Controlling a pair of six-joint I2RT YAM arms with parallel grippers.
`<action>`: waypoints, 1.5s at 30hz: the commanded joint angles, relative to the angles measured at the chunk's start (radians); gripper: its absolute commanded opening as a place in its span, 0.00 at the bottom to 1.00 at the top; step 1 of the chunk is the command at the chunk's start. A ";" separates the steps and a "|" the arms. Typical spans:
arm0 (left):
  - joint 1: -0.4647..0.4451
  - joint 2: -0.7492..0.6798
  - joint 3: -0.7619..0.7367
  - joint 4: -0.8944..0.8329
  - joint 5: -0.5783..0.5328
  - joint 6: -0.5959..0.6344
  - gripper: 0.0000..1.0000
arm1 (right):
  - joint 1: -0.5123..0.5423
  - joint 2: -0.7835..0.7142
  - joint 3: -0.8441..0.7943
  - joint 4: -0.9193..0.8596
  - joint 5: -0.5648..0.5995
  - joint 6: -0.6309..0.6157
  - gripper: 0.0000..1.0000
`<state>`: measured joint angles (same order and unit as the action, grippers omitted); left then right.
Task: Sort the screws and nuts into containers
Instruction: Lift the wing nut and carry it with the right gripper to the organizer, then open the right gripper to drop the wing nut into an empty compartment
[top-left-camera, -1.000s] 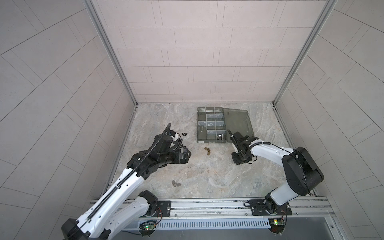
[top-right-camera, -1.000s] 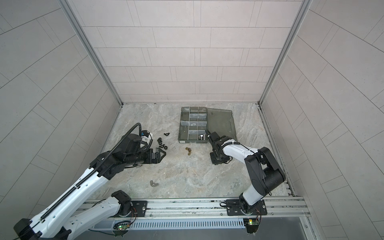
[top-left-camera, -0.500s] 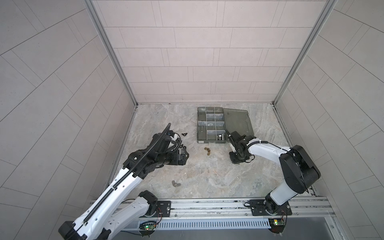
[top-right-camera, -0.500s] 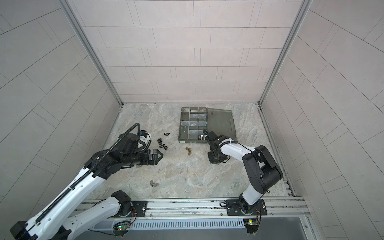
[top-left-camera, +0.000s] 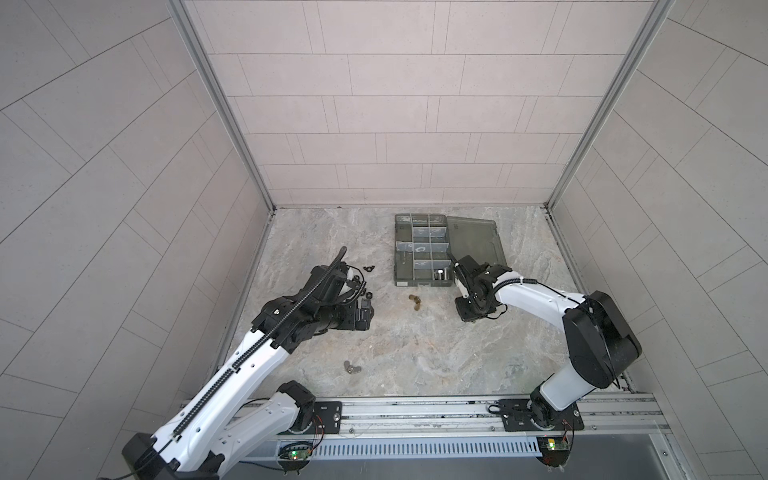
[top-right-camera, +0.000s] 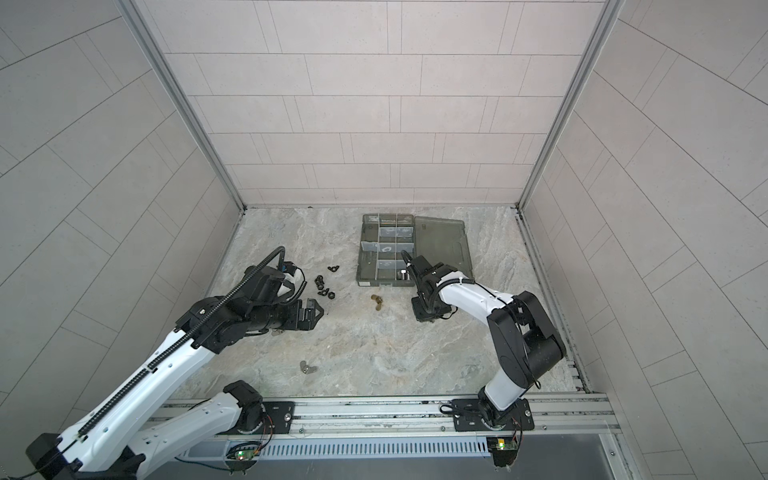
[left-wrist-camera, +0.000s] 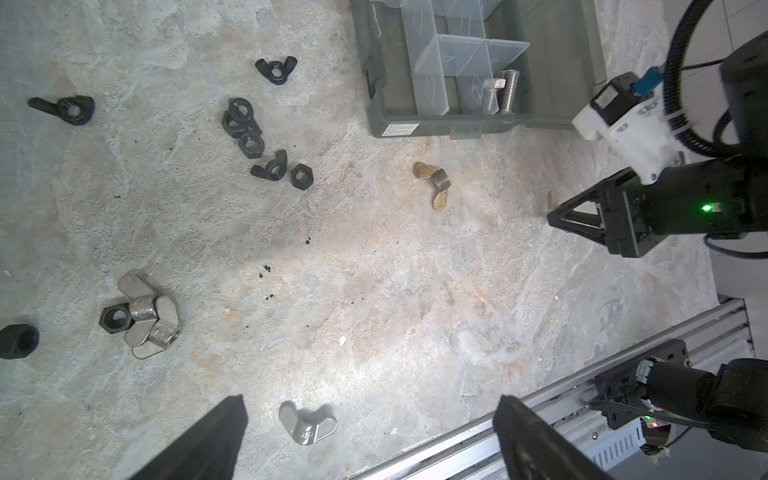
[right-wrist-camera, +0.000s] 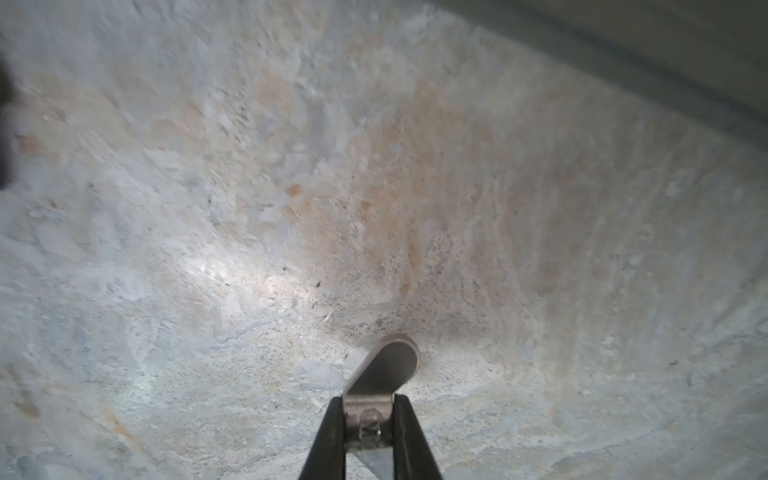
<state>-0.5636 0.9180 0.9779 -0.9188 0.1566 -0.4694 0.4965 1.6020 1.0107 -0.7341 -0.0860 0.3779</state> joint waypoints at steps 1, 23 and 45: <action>-0.003 0.021 0.031 -0.028 -0.030 0.019 1.00 | 0.004 -0.031 0.031 -0.047 0.009 0.010 0.09; 0.033 0.098 0.036 -0.018 -0.060 0.033 1.00 | 0.017 0.127 0.328 -0.062 -0.076 0.010 0.08; 0.167 0.174 0.020 0.015 0.040 0.113 1.00 | 0.041 0.508 0.739 -0.105 -0.118 -0.007 0.10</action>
<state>-0.4122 1.0889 0.9894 -0.9146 0.1768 -0.3832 0.5323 2.0888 1.7214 -0.8074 -0.2024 0.3748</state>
